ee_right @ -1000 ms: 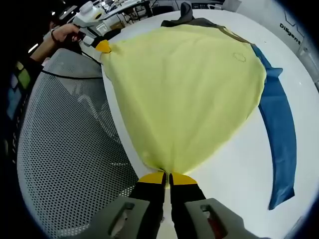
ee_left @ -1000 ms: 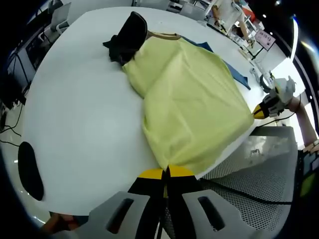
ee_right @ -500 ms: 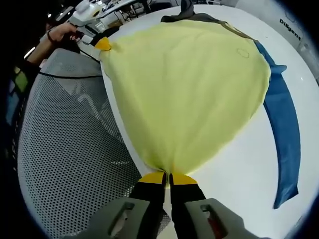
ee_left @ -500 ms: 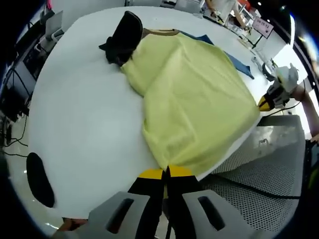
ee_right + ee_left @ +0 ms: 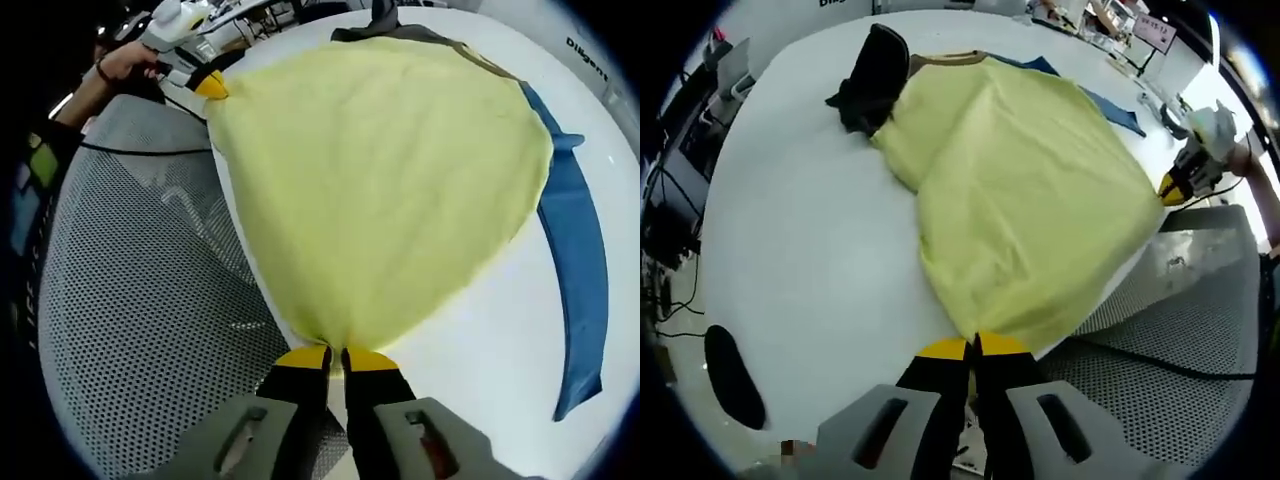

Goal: Fold the garment on the visible template until the final outline fits inside the template.

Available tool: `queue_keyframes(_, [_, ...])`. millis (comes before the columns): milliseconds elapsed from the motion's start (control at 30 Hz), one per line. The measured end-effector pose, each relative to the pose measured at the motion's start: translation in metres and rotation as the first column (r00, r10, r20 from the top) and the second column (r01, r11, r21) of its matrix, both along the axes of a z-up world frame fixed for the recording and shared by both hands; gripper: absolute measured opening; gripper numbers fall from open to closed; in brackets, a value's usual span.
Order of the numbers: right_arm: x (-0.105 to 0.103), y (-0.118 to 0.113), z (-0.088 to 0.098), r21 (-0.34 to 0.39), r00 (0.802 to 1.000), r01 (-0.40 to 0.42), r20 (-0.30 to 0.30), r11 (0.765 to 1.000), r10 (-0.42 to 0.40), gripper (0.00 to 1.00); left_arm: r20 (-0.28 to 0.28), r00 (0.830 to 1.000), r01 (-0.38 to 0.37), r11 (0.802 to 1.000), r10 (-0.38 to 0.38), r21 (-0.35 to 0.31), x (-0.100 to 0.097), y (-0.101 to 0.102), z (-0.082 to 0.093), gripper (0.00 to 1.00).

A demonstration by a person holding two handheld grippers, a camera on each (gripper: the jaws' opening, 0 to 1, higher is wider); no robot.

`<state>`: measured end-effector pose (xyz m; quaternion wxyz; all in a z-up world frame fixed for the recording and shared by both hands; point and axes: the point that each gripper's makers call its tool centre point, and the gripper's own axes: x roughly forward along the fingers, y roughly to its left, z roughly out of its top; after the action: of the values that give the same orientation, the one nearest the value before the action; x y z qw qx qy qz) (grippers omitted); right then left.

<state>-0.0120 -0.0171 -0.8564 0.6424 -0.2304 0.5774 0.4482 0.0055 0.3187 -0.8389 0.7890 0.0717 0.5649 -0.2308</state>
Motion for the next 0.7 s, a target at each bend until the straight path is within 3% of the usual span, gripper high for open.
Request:
queue_keyframes(200, [0.002,0.003,0.017,0.046,0.999,0.02,0.028,0.999,-0.022,0.11,0.078,0.997,0.004,1.0,-0.003,-0.01,0.011,0.002,0.017,0.09])
queue_keyframes(300, [0.015,0.003,0.025,0.06,0.995,0.035,0.092,0.998,-0.04,0.13,0.095,0.995,0.024,1.0,-0.023,-0.012,0.015,-0.002,0.025,0.14])
queue_keyframes(367, [0.018,0.006,0.029,0.068,0.993,0.034,0.11,0.997,-0.042,0.14,0.136,0.99,0.035,0.999,-0.033,-0.009,0.024,-0.005,0.031,0.15])
queue_keyframes(700, [0.019,0.032,0.028,0.103,0.99,0.005,0.143,0.995,-0.019,0.17,0.215,0.976,0.031,0.999,-0.035,0.022,0.053,0.0,0.04,0.15])
